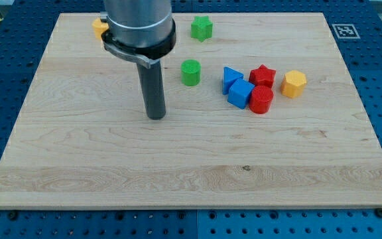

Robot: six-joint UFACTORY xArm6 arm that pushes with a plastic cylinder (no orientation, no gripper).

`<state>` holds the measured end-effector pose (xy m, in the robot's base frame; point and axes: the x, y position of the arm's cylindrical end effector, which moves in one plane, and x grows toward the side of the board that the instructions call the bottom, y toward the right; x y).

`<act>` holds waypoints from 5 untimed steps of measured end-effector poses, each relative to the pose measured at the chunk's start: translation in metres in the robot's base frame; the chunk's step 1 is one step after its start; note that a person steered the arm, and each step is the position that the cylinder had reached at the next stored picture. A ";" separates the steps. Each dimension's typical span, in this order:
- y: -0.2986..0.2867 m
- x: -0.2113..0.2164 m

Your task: Point your arm at the blue cube

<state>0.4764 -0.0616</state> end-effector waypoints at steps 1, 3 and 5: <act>0.007 0.003; 0.043 0.012; 0.063 0.012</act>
<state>0.4881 0.0013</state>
